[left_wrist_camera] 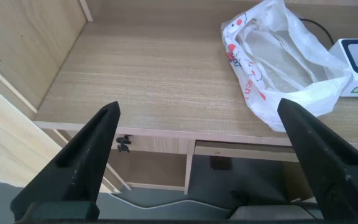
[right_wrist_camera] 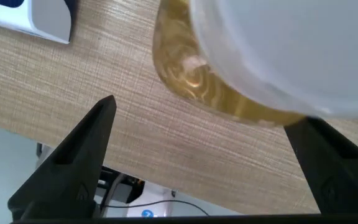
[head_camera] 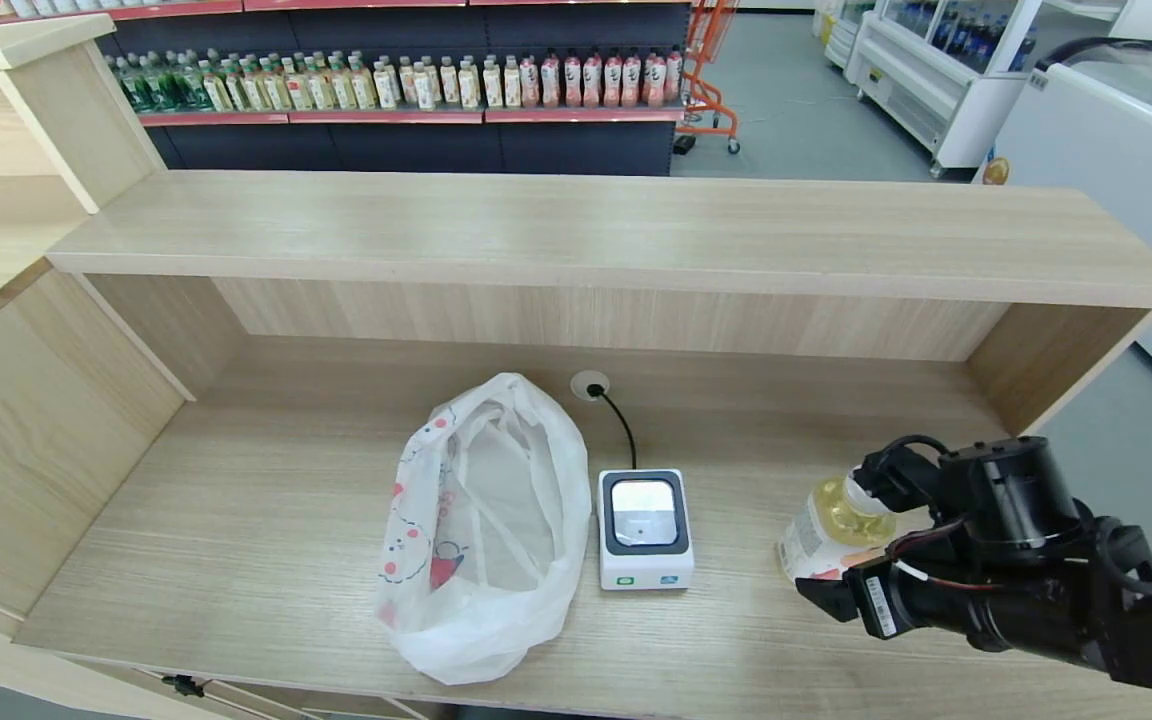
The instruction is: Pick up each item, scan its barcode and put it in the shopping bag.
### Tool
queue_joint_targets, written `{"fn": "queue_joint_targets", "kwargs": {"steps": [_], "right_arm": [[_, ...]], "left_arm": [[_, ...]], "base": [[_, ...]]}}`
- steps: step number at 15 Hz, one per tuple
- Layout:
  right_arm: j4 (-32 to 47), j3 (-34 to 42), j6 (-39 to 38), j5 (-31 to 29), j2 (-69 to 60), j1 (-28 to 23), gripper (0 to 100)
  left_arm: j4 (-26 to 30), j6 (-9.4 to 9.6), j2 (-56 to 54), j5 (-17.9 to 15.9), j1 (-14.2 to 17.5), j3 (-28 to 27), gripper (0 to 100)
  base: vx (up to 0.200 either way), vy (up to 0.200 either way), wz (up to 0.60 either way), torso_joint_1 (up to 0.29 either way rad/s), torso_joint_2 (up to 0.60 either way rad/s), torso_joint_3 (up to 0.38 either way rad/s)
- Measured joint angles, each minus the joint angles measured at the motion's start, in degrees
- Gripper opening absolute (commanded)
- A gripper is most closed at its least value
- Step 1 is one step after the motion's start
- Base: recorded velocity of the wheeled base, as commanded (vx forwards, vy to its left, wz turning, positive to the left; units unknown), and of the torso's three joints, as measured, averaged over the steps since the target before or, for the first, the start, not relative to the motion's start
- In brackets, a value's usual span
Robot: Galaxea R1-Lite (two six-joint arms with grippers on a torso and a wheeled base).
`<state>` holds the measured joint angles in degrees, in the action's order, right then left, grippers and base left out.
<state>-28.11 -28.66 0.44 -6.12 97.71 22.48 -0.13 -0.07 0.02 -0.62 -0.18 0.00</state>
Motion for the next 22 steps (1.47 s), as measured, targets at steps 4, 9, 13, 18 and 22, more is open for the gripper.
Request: {"fn": "queue_joint_targets", "kwargs": {"steps": [4, 9, 13, 18, 22], "right_arm": [[-7.47, -1.79, -2.07, -0.12, 5.27, 1.8, 100], [-15.73, -2.93, -1.91, -0.34, 10.34, 2.66, 100], [-24.3, -3.89, 1.58, -0.3, 12.7, 2.95, 100], [-29.44, -5.6, 3.44, 0.07, 15.85, 2.96, 100], [-30.27, -6.38, 3.44, 1.39, 17.68, 2.62, 0]], "left_arm": [[-0.02, 0.0, 0.0, 0.0, 0.0, 0.0, 100], [-0.02, 0.0, 0.0, 0.0, 0.0, 0.0, 100], [-0.02, 0.0, 0.0, 0.0, -0.02, 0.0, 100], [-0.02, 0.0, 0.0, 0.0, 0.0, 0.0, 100], [-0.02, 0.0, 0.0, 0.0, 0.0, 0.0, 100]], "base": [[0.0, 0.0, 0.0, 0.0, 0.0, 0.0], [0.0, 0.0, 0.0, 0.0, 0.0, 0.0], [0.0, 0.0, 0.0, 0.0, 0.0, 0.0], [0.0, 0.0, 0.0, 0.0, 0.0, 0.0], [0.0, 0.0, 0.0, 0.0, 0.0, 0.0]]}}
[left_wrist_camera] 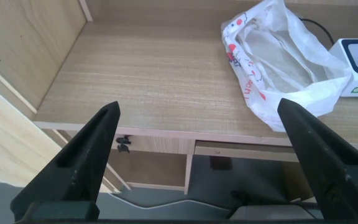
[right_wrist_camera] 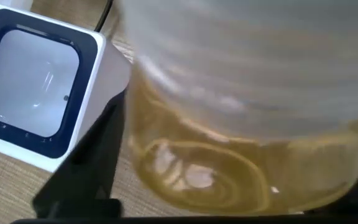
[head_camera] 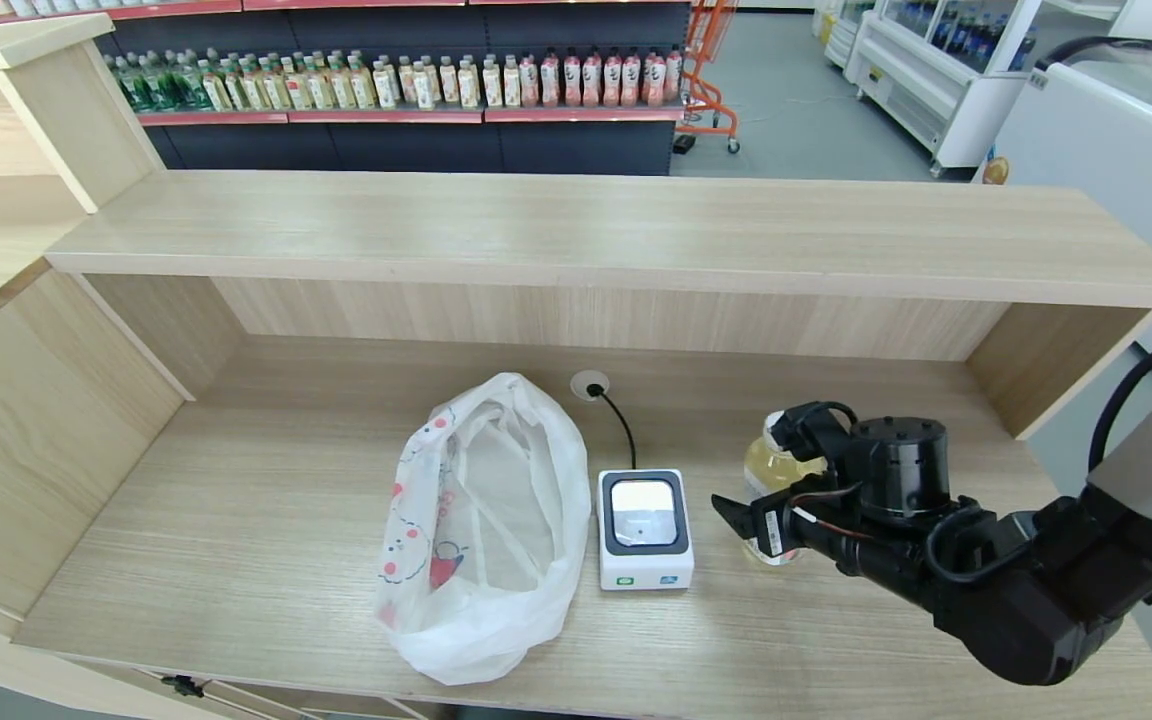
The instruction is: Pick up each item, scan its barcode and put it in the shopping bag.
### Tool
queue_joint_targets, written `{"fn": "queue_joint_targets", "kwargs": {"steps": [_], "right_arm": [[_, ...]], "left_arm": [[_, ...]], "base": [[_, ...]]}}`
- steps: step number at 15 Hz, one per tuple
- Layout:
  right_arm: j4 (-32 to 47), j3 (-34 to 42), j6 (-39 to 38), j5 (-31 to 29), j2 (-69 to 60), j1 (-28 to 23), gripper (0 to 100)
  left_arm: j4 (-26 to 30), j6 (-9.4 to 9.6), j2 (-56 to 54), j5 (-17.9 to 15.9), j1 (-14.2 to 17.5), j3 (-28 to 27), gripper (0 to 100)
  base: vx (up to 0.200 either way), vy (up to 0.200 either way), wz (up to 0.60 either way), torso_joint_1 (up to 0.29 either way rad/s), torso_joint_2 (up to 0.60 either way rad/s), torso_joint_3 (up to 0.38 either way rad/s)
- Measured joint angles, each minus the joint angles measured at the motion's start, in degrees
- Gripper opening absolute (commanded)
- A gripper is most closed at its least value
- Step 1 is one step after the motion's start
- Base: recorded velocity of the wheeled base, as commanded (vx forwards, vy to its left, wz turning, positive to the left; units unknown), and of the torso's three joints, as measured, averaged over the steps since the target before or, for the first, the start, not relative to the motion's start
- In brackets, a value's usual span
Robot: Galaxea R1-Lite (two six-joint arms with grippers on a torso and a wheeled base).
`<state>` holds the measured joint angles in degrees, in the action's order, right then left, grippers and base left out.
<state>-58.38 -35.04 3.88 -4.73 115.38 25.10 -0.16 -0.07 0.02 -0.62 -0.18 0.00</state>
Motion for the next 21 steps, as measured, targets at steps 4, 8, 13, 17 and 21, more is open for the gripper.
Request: {"fn": "queue_joint_targets", "kwargs": {"steps": [4, 8, 13, 17, 21], "right_arm": [[-1.39, -2.17, 0.15, 0.63, 1.23, -0.11, 0], [-3.04, -2.78, 3.47, 1.97, 2.19, -0.27, 0], [-2.49, -0.38, 2.57, 3.8, 0.44, -1.54, 0], [-2.24, -0.07, -0.24, 8.67, -4.85, -3.44, 0], [-2.3, 0.67, -4.63, 21.28, -11.28, -6.42, 0]], "left_arm": [[0.0, -0.02, 0.0, 0.0, -0.02, 0.0, 100], [0.0, 0.0, 0.0, 0.02, 0.0, 0.0, 100], [0.0, 0.0, 0.0, 0.02, 0.0, 0.0, 100], [0.0, 0.0, 0.0, 0.0, 0.0, 0.0, 100], [0.0, 0.0, 0.0, 0.0, 0.0, 0.0, 100]], "base": [[0.0, 0.0, 0.0, 0.0, 0.0, 0.0], [0.0, 0.0, 0.0, 0.0, 0.0, 0.0], [0.0, 0.0, 0.0, 0.0, 0.0, 0.0], [0.0, 0.0, 0.0, 0.0, 0.0, 0.0], [0.0, 0.0, 0.0, 0.0, 0.0, 0.0]]}}
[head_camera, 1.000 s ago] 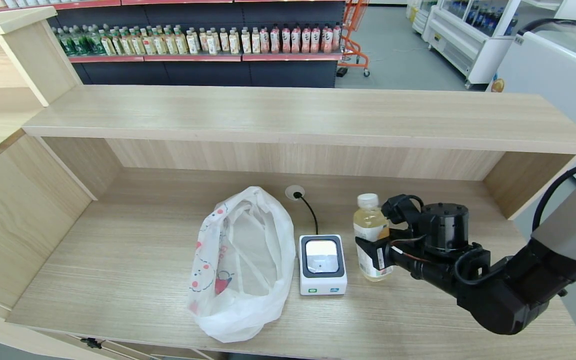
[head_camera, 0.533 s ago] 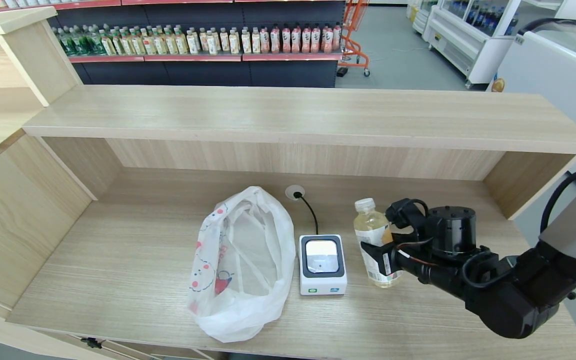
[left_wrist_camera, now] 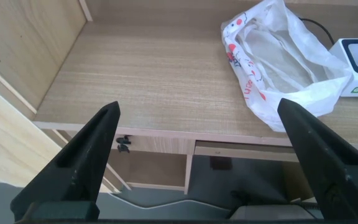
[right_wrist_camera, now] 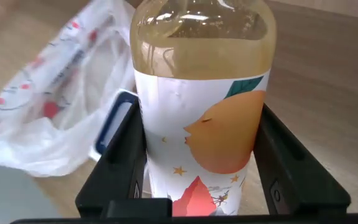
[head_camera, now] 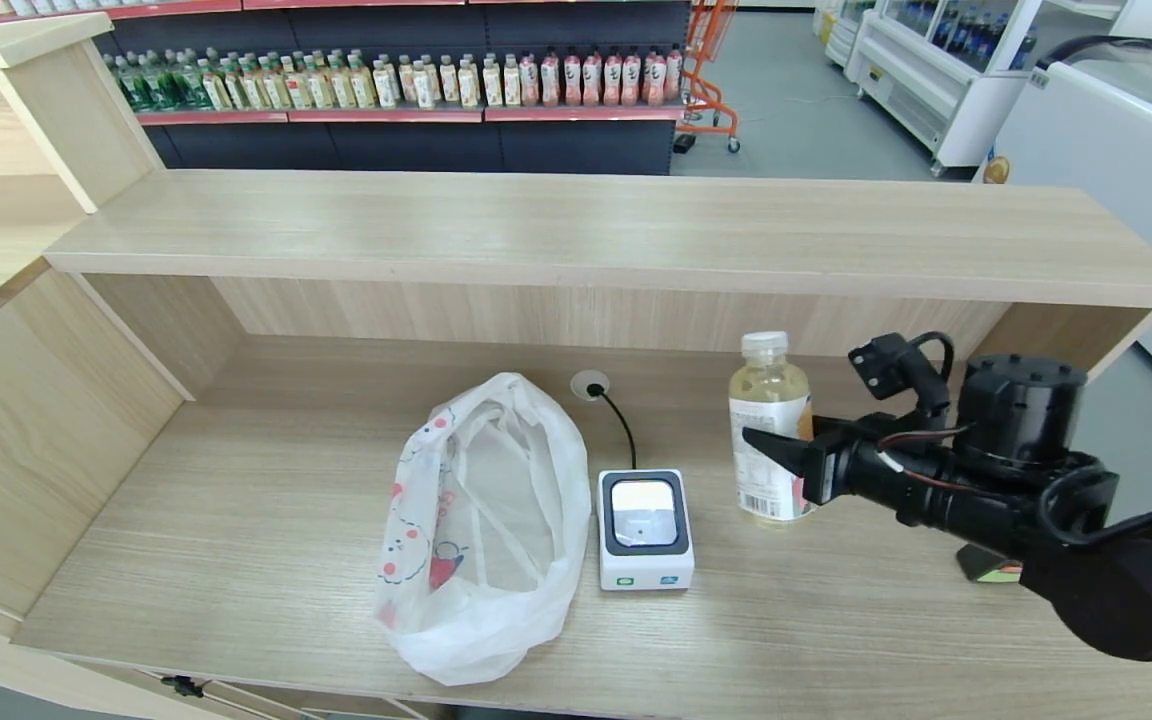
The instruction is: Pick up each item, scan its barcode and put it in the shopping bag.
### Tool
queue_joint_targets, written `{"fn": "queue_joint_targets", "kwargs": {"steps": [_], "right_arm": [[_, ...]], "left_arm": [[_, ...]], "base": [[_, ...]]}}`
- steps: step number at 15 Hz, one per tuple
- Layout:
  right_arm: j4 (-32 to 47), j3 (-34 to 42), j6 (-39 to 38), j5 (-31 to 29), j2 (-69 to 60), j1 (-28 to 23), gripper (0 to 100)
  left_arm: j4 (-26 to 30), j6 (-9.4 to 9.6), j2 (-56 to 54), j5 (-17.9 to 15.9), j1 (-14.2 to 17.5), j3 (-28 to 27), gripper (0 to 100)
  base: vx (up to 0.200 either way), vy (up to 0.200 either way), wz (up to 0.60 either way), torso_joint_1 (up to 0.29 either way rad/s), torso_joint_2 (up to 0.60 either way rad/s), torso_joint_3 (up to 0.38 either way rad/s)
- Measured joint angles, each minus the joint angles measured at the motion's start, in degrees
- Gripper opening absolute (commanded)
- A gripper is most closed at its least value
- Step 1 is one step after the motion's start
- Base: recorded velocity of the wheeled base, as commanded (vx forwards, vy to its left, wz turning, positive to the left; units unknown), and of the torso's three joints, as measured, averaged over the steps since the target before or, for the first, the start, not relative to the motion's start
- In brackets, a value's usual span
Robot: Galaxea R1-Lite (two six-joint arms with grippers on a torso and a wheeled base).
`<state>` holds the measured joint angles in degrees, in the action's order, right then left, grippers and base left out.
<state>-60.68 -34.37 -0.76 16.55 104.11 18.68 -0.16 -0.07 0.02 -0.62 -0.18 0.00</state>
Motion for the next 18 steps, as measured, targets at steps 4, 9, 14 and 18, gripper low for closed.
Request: {"fn": "queue_joint_targets", "kwargs": {"steps": [4, 9, 14, 18], "right_arm": [[0.01, 2.36, -11.51, 18.42, -7.64, -1.37, 0], [0.17, 7.61, -14.07, 28.38, -13.37, 0.65, 0], [-0.05, 9.48, -10.57, 28.28, -14.77, 5.68, 0], [0.01, 11.91, -3.89, 28.0, -15.03, 9.19, 0]], "left_arm": [[0.0, 0.0, 0.0, 0.0, 0.0, 0.0, 100], [0.0, 0.0, 0.0, 0.02, 0.0, 0.0, 100], [0.0, 0.0, 0.0, 0.0, 0.0, 0.0, 100], [0.0, 0.0, 0.0, 0.02, 0.02, 0.0, 100]], "base": [[0.0, 0.0, 0.0, 0.0, 0.0, 0.0], [0.0, 0.0, 0.0, 0.0, 0.0, 0.0], [0.0, 0.0, 0.0, 0.0, 0.0, 0.0], [0.0, 0.0, 0.0, 0.0, 0.0, 0.0]]}}
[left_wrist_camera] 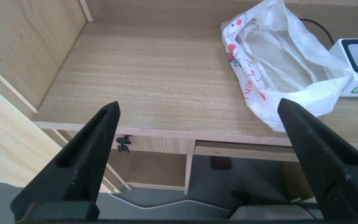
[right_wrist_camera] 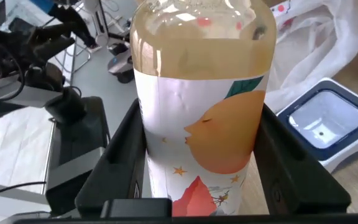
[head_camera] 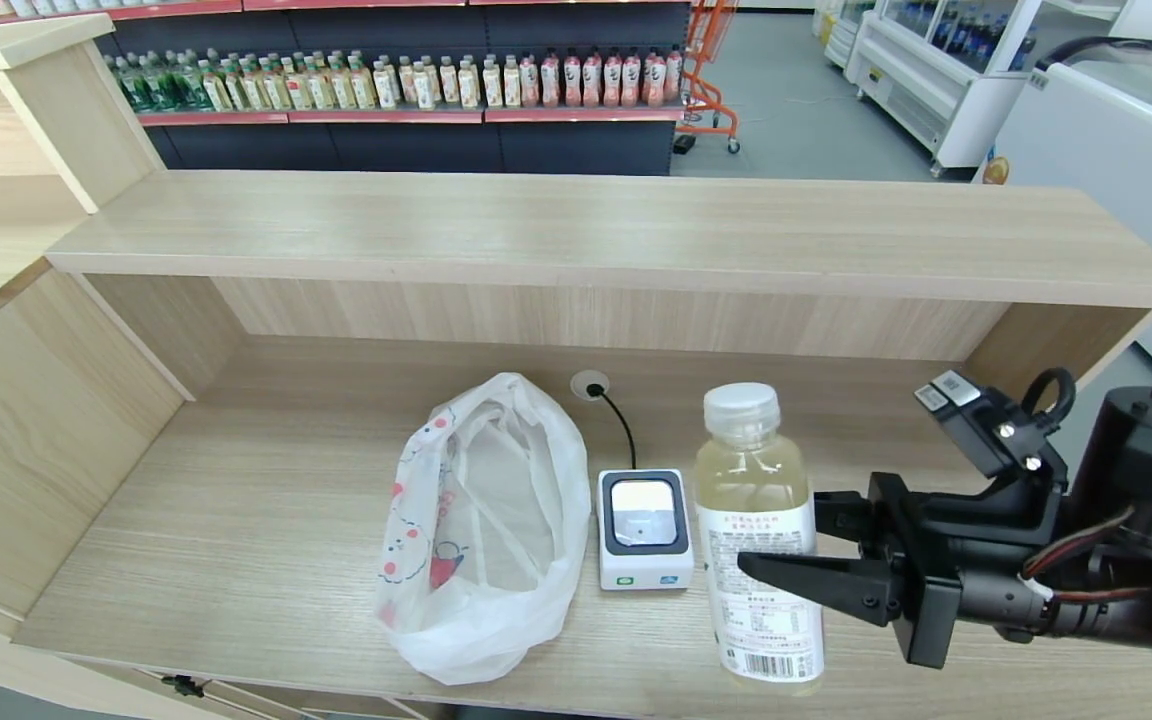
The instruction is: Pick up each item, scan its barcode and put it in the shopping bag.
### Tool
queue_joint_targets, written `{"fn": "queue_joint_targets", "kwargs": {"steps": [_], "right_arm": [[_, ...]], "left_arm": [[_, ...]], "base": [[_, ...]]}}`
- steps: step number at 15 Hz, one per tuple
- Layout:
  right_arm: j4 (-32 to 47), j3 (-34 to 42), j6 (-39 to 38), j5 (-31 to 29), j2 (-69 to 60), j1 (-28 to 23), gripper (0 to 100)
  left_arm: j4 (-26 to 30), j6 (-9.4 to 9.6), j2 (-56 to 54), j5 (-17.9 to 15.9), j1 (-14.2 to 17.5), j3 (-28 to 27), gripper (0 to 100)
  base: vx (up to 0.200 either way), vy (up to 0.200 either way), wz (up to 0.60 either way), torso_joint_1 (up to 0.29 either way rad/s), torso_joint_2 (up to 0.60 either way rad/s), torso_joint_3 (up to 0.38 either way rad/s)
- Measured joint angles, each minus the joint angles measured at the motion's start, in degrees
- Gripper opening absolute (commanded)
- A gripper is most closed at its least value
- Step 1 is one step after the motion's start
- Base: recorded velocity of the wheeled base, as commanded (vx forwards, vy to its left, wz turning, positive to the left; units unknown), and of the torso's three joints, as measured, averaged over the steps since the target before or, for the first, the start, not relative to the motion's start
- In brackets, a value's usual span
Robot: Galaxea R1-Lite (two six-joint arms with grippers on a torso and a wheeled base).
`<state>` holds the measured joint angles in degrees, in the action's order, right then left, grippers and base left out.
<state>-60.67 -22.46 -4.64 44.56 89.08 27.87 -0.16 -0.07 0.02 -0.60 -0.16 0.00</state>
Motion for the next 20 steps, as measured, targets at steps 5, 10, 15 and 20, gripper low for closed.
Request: {"fn": "queue_joint_targets", "kwargs": {"steps": [5, 10, 15, 20], "right_arm": [[-0.01, 1.05, 0.4, -4.95, -0.3, 7.57, 0], [-0.5, 1.05, 0.41, -10.42, 1.39, 12.68, 0], [-0.66, -0.11, -1.97, -12.11, 2.79, 12.95, 0], [-0.66, 0.27, -2.16, -12.09, 3.39, 12.95, 0]], "left_arm": [[0.0, -0.02, 0.0, 0.0, -0.02, 0.0, 100], [0.0, 0.0, 0.0, -0.02, -0.02, 0.0, 100], [0.0, 0.0, 0.0, 0.0, -0.02, 0.0, 100], [0.0, 0.0, 0.0, -0.02, -0.02, 0.0, 100]], "base": [[0.0, 0.0, 0.0, 0.0, 0.0, 0.0], [0.0, 0.0, 0.0, 0.0, 0.0, 0.0], [0.0, 0.0, 0.0, 0.0, 0.0, 0.0], [0.0, 0.0, 0.0, 0.0, 0.0, 0.0]]}}
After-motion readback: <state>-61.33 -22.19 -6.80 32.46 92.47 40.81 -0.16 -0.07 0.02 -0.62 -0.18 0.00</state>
